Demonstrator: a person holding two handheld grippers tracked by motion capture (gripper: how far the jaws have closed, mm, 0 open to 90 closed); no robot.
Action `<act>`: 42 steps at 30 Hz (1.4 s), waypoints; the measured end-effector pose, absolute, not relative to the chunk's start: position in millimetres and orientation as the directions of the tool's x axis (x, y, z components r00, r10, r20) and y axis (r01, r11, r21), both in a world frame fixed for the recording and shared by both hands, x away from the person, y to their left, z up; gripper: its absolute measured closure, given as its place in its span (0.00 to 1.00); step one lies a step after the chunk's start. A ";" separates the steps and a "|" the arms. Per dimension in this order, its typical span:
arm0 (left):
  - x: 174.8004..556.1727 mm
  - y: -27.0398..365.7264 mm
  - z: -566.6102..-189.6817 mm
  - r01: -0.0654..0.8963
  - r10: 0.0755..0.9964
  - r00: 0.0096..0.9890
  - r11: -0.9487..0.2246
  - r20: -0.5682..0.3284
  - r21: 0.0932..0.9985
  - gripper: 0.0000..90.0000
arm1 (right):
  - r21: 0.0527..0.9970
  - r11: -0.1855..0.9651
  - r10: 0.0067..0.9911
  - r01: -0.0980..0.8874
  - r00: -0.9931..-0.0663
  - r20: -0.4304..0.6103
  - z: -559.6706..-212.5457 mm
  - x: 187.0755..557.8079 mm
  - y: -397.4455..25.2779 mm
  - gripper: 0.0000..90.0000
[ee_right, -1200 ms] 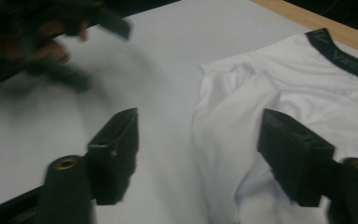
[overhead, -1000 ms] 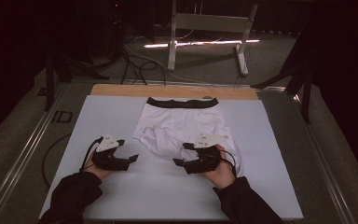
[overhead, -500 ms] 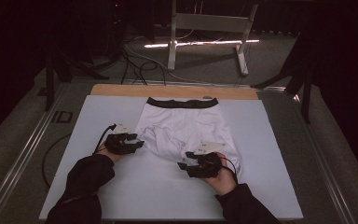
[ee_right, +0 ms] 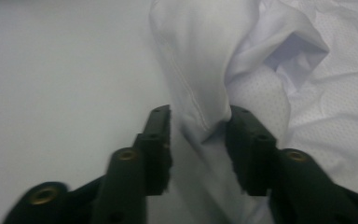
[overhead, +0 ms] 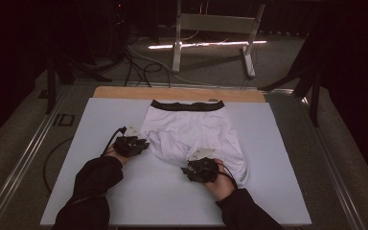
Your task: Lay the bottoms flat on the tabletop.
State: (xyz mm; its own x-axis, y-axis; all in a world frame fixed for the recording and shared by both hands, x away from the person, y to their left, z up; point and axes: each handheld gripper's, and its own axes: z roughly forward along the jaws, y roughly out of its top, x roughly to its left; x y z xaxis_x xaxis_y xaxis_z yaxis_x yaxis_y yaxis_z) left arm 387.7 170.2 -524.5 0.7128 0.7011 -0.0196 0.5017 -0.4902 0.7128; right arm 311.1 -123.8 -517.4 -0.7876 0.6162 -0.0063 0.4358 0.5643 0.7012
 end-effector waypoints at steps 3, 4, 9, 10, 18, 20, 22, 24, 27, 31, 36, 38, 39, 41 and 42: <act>386.4 168.9 -524.1 0.495 0.700 0.714 -0.491 -0.013 0.717 0.99 | 0.693 0.570 0.633 0.441 -0.773 -0.029 -519.3 314.3 -121.4 0.90; 385.6 168.8 -523.8 0.492 0.698 0.716 -0.492 -0.012 0.718 0.99 | 0.691 0.569 0.643 0.446 -0.765 -0.035 -518.8 314.2 -121.3 0.94; 379.7 170.4 -518.1 0.485 0.693 0.720 -0.471 -0.031 0.737 1.00 | 0.697 0.573 0.634 0.432 -0.772 -0.043 -513.5 312.1 -124.4 0.98; 379.7 170.4 -518.1 0.485 0.693 0.720 -0.471 -0.031 0.737 1.00 | 0.697 0.573 0.634 0.432 -0.772 -0.043 -513.5 312.1 -124.4 0.98; 347.3 187.0 -491.3 0.441 0.654 0.755 -0.449 -0.050 0.777 1.00 | 0.726 0.584 0.574 0.364 -0.817 -0.052 -491.9 292.2 -126.4 0.98; 341.9 189.9 -488.5 0.439 0.650 0.757 -0.441 -0.058 0.783 1.00 | 0.731 0.582 0.569 0.356 -0.820 -0.054 -489.2 288.8 -126.9 0.98; 329.8 196.3 -483.5 0.434 0.646 0.761 -0.433 -0.064 0.790 1.00 | 0.740 0.576 0.555 0.347 -0.831 -0.042 -484.4 282.6 -127.0 0.98; 316.2 202.0 -479.4 0.425 0.637 0.768 -0.434 -0.063 0.794 1.00 | 0.751 0.571 0.541 0.331 -0.840 -0.041 -479.5 275.1 -126.2 0.98; 285.0 213.8 -472.5 0.419 0.628 0.775 -0.438 -0.062 0.795 1.00 | 0.763 0.568 0.504 0.308 -0.864 -0.026 -470.1 259.9 -124.2 0.98; 259.0 224.4 -468.8 0.417 0.620 0.782 -0.446 -0.063 0.792 1.00 | 0.769 0.565 0.476 0.298 -0.879 -0.009 -465.1 245.1 -121.9 0.98; 226.8 237.2 -466.9 0.417 0.612 0.788 -0.452 -0.066 0.788 1.00 | 0.764 0.590 0.424 0.261 -0.906 -0.018 -465.7 226.3 -116.7 0.98; 217.2 242.0 -466.6 0.421 0.612 0.787 -0.444 -0.075 0.791 1.00 | 0.758 0.599 0.401 0.258 -0.916 -0.005 -466.7 217.5 -113.6 0.98; 213.1 244.1 -466.9 0.419 0.614 0.786 -0.448 -0.069 0.790 1.00 | 0.756 0.600 0.393 0.260 -0.919 0.004 -466.4 214.4 -113.0 0.98; 206.1 248.7 -467.9 0.424 0.615 0.785 -0.440 -0.078 0.792 1.00 | 0.755 0.605 0.378 0.254 -0.926 0.009 -466.5 207.9 -111.5 0.98; 203.2 250.5 -469.1 0.424 0.617 0.783 -0.440 -0.077 0.792 1.00 | 0.755 0.605 0.372 0.253 -0.928 0.013 -466.5 206.3 -111.6 0.98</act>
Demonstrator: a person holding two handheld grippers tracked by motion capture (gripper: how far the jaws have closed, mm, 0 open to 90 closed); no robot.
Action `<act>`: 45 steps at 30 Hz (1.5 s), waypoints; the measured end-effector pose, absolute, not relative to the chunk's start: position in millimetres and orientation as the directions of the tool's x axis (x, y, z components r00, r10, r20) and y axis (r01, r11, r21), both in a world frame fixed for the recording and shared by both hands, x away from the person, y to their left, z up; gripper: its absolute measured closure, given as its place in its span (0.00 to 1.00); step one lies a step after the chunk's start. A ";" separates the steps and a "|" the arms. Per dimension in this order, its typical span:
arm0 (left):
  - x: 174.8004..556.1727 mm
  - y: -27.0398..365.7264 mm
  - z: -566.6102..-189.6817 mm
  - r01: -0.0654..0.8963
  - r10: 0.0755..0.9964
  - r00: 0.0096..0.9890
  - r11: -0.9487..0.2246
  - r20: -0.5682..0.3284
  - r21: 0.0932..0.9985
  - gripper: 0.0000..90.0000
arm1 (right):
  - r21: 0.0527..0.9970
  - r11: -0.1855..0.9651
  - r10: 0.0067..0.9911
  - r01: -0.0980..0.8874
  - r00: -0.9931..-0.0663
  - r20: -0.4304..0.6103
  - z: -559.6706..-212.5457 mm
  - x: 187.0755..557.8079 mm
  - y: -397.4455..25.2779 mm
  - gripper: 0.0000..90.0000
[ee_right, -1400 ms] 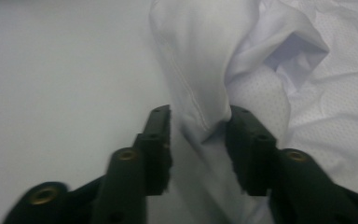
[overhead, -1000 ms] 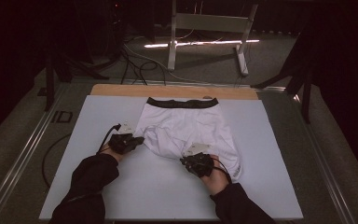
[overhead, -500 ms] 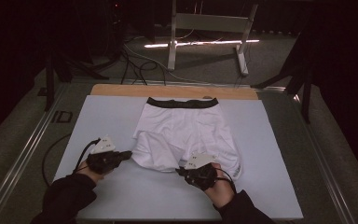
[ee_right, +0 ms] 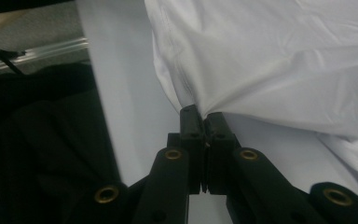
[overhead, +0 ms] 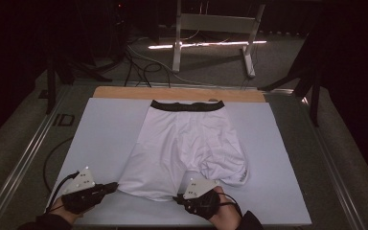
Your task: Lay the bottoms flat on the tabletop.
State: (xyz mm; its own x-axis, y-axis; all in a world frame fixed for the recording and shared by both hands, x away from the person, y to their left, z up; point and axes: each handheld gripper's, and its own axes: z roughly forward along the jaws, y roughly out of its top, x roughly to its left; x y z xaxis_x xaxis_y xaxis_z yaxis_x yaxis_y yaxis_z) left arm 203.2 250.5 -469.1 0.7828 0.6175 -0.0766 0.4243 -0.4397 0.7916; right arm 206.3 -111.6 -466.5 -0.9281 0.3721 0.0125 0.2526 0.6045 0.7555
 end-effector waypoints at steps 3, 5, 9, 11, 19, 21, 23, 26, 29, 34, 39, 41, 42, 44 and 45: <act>197.6 254.6 -474.5 0.434 0.621 0.779 -0.434 -0.087 0.790 1.00 | 0.752 0.604 0.358 0.265 -0.933 0.041 -469.2 201.4 -111.0 0.98; 195.7 256.2 -479.1 0.437 0.622 0.779 -0.442 -0.084 0.784 1.00 | 0.744 0.610 0.355 0.271 -0.934 0.049 -472.9 198.6 -109.2 0.98; 195.5 258.1 -487.8 0.448 0.623 0.778 -0.453 -0.086 0.771 1.00 | 0.727 0.628 0.339 0.277 -0.938 0.064 -480.1 195.0 -105.1 0.98; 196.5 259.2 -491.1 0.458 0.617 0.780 -0.453 -0.102 0.765 1.00 | 0.718 0.635 0.337 0.283 -0.939 0.072 -483.1 192.7 -103.8 0.97; 198.8 267.7 -504.6 0.501 0.600 0.788 -0.491 -0.140 0.713 0.93 | 0.721 0.605 0.367 0.338 -0.922 0.124 -487.2 191.4 -113.6 0.70; 198.6 269.7 -507.0 0.504 0.588 0.792 -0.484 -0.161 0.715 0.75 | 0.750 0.563 0.396 0.348 -0.910 0.125 -482.3 196.2 -120.2 0.63; 196.9 268.5 -508.1 0.494 0.601 0.788 -0.491 -0.132 0.718 0.49 | 0.782 0.518 0.418 0.346 -0.900 0.121 -475.9 200.1 -127.5 0.50; 196.5 266.0 -505.5 0.480 0.597 0.792 -0.486 -0.123 0.730 0.29 | 0.826 0.460 0.447 0.327 -0.889 0.103 -467.6 205.6 -140.4 0.31; 195.1 261.7 -500.4 0.454 0.591 0.799 -0.472 -0.112 0.755 0.16 | 0.848 0.418 0.463 0.326 -0.880 0.110 -461.2 212.0 -154.9 0.16; 190.5 245.4 -487.1 0.401 0.566 0.820 -0.462 -0.085 0.791 0.02 | 0.873 0.360 0.515 0.329 -0.850 0.108 -454.4 218.9 -181.9 0.15; 177.8 211.9 -472.9 0.309 0.497 0.867 -0.470 -0.040 0.827 0.05 | 0.881 0.334 0.583 0.334 -0.808 0.086 -452.5 222.5 -202.5 0.16; 175.9 206.7 -471.4 0.296 0.486 0.873 -0.461 -0.041 0.837 0.19 | 0.882 0.325 0.594 0.341 -0.800 0.090 -452.8 223.4 -206.6 0.16; 172.5 191.1 -469.9 0.291 0.455 0.888 -0.449 -0.064 0.845 0.20 | 0.883 0.321 0.611 0.343 -0.787 0.084 -452.9 224.2 -211.7 0.16; 169.1 174.5 -472.0 0.272 0.404 0.911 -0.450 -0.077 0.851 0.30 | 0.885 0.307 0.619 0.349 -0.780 0.093 -452.9 225.3 -215.9 0.16; 167.9 162.2 -474.7 0.278 0.397 0.914 -0.465 -0.083 0.841 0.33 | 0.886 0.304 0.623 0.350 -0.776 0.093 -452.8 225.6 -216.8 0.16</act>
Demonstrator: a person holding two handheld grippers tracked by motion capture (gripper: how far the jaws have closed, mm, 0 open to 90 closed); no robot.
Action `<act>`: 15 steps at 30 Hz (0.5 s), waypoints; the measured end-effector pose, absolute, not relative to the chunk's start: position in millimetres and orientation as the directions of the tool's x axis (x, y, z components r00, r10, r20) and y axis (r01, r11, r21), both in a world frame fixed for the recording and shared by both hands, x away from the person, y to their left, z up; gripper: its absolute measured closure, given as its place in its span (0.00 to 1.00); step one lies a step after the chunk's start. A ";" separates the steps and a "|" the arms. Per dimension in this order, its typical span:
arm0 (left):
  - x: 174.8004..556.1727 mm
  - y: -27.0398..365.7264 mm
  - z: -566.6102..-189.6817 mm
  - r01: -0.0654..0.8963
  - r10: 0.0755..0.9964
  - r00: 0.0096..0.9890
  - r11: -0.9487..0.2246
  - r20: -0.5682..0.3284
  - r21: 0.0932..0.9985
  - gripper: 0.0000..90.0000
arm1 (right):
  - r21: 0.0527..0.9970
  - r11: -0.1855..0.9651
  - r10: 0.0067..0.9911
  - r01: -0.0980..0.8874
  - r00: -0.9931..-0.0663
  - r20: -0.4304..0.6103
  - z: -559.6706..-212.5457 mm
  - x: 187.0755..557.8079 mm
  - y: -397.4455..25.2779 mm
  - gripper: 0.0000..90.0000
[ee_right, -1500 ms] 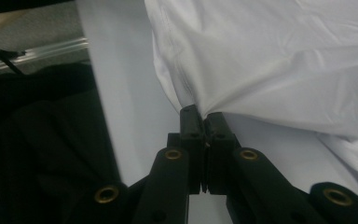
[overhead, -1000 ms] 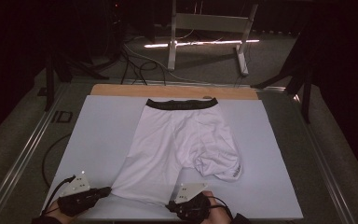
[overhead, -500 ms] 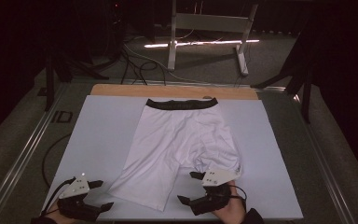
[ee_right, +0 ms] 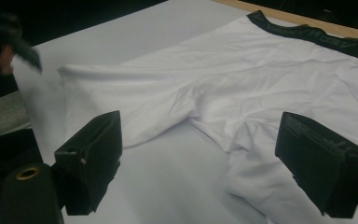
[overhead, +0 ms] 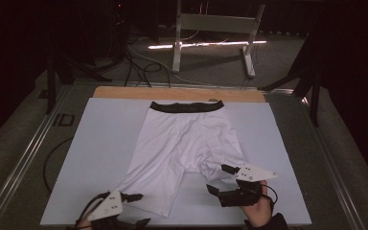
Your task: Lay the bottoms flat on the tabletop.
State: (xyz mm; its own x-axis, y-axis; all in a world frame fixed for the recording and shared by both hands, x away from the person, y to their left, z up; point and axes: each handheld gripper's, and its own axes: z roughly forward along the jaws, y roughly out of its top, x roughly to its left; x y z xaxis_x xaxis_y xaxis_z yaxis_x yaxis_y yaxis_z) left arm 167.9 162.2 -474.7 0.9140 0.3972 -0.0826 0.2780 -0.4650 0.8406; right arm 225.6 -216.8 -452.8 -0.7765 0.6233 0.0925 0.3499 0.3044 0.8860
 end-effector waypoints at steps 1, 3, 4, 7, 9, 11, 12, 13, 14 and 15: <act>167.2 155.2 -476.9 0.275 0.385 0.919 -0.471 -0.085 0.838 0.36 | 0.886 0.302 0.625 0.352 -0.775 0.095 -452.6 225.9 -218.1 0.16; 167.3 136.8 -484.9 0.277 0.376 0.923 -0.509 -0.079 0.815 0.44 | 0.887 0.299 0.629 0.353 -0.771 0.095 -452.3 226.4 -219.6 0.17; 167.6 128.8 -490.0 0.268 0.361 0.929 -0.524 -0.074 0.808 0.44 | 0.886 0.302 0.631 0.353 -0.771 0.092 -452.1 226.6 -219.8 0.17; 172.1 112.2 -504.2 0.279 0.372 0.927 -0.584 -0.055 0.762 0.49 | 0.888 0.298 0.636 0.350 -0.766 0.089 -452.1 227.0 -221.1 0.17; 174.6 106.3 -510.8 0.289 0.391 0.920 -0.609 -0.038 0.738 0.56 | 0.888 0.301 0.640 0.347 -0.764 0.082 -452.2 226.9 -221.5 0.17; 174.5 102.6 -514.8 0.277 0.388 0.922 -0.629 -0.016 0.726 0.60 | 0.888 0.303 0.642 0.347 -0.763 0.080 -452.4 226.8 -221.9 0.17; 174.5 102.6 -514.8 0.277 0.388 0.922 -0.629 -0.016 0.726 0.63 | 0.888 0.302 0.642 0.347 -0.763 0.080 -452.6 226.9 -221.9 0.17; 171.6 98.2 -518.5 0.252 0.368 0.930 -0.664 0.014 0.704 0.66 | 0.888 0.302 0.641 0.347 -0.763 0.080 -453.1 227.3 -221.9 0.17; 171.6 98.2 -518.5 0.252 0.368 0.930 -0.664 0.014 0.704 0.68 | 0.888 0.302 0.641 0.347 -0.763 0.080 -453.1 227.3 -221.9 0.17; 171.0 97.1 -518.6 0.253 0.390 0.920 -0.662 0.036 0.705 0.76 | 0.884 0.307 0.643 0.352 -0.762 0.081 -453.4 227.6 -222.4 0.17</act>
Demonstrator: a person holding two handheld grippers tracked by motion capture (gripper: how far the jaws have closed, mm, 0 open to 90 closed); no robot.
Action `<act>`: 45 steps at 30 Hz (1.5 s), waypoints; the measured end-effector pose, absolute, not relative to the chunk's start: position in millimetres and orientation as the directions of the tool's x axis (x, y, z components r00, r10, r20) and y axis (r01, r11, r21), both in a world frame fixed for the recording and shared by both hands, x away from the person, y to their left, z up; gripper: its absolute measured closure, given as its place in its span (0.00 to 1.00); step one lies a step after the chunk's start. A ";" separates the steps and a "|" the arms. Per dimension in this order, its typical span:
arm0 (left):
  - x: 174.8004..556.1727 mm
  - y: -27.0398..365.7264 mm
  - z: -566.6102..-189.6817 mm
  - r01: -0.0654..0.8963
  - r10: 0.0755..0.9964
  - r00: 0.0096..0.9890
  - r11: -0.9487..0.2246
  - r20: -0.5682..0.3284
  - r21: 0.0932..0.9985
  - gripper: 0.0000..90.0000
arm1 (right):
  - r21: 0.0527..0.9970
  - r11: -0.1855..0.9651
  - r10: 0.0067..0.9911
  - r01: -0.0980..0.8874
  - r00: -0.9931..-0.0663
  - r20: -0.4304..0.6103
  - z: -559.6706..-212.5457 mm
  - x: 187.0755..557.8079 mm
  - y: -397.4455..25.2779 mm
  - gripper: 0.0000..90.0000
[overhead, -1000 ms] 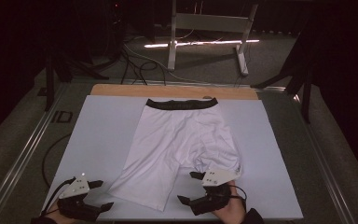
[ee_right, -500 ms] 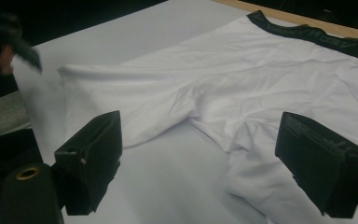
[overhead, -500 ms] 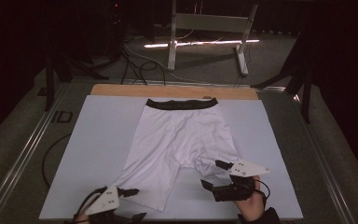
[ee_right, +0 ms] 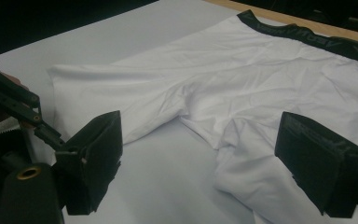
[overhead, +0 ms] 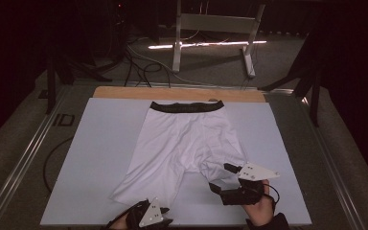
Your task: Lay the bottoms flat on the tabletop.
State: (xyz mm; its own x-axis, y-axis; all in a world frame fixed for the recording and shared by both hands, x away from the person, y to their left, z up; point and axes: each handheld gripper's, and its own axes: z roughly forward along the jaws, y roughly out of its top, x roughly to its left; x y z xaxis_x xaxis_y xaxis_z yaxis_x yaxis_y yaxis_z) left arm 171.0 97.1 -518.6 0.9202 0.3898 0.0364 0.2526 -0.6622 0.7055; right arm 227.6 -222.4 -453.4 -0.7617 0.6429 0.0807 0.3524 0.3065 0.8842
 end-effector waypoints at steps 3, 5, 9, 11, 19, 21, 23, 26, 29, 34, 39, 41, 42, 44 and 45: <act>173.1 97.9 -518.7 0.267 0.418 0.907 -0.655 0.046 0.707 0.93 | 0.884 0.306 0.643 0.354 -0.761 0.082 -453.9 227.6 -222.2 0.17; 171.9 94.2 -518.0 0.246 0.419 0.904 -0.673 0.086 0.698 0.97 | 0.882 0.311 0.645 0.353 -0.760 0.077 -454.1 227.2 -221.3 0.17; 169.8 89.4 -515.6 0.238 0.389 0.919 -0.662 0.056 0.711 0.99 | 0.882 0.310 0.644 0.354 -0.761 0.079 -453.3 227.4 -222.3 0.17; 168.6 87.3 -512.4 0.228 0.381 0.923 -0.653 0.053 0.722 0.99 | 0.884 0.307 0.645 0.354 -0.760 0.080 -452.7 227.3 -223.7 0.17; 169.3 80.7 -516.2 0.254 0.370 0.929 -0.639 0.001 0.726 0.98 | 0.886 0.297 0.654 0.356 -0.752 0.083 -452.8 228.3 -227.1 0.17; 169.2 79.1 -516.9 0.260 0.371 0.928 -0.639 -0.005 0.724 0.98 | 0.885 0.300 0.656 0.357 -0.751 0.081 -452.9 228.1 -226.5 0.17; 169.4 78.6 -517.1 0.261 0.369 0.929 -0.637 -0.010 0.725 0.98 | 0.885 0.300 0.652 0.357 -0.754 0.083 -453.3 228.5 -226.4 0.17; 169.4 76.4 -520.1 0.264 0.358 0.933 -0.634 -0.028 0.726 0.97 | 0.884 0.300 0.655 0.358 -0.751 0.082 -454.0 228.7 -226.2 0.17; 169.1 76.7 -519.2 0.258 0.337 0.941 -0.635 -0.039 0.728 0.91 | 0.884 0.305 0.654 0.353 -0.753 0.075 -453.5 228.4 -226.6 0.17; 170.0 78.7 -508.7 0.226 0.307 0.951 -0.609 -0.036 0.761 0.63 | 0.887 0.298 0.664 0.352 -0.744 0.072 -452.8 230.1 -230.4 0.17; 178.9 84.7 -494.9 0.243 0.335 0.941 -0.565 -0.050 0.789 0.31 | 0.889 0.294 0.678 0.351 -0.732 0.065 -451.1 232.7 -239.9 0.17; 181.7 86.3 -490.4 0.237 0.333 0.942 -0.553 -0.049 0.799 0.21 | 0.888 0.291 0.684 0.354 -0.727 0.066 -449.8 233.5 -245.1 0.17; 182.6 86.9 -488.2 0.224 0.334 0.942 -0.554 -0.032 0.802 0.16 | 0.891 0.292 0.688 0.347 -0.724 0.057 -449.5 233.6 -247.9 0.17; 184.7 88.9 -484.5 0.221 0.339 0.940 -0.536 -0.032 0.815 0.09 | 0.886 0.296 0.677 0.356 -0.733 0.068 -449.1 234.4 -253.1 0.18; 185.9 90.5 -482.6 0.220 0.343 0.939 -0.531 -0.029 0.818 0.05 | 0.885 0.301 0.681 0.356 -0.730 0.061 -449.2 233.6 -254.7 0.18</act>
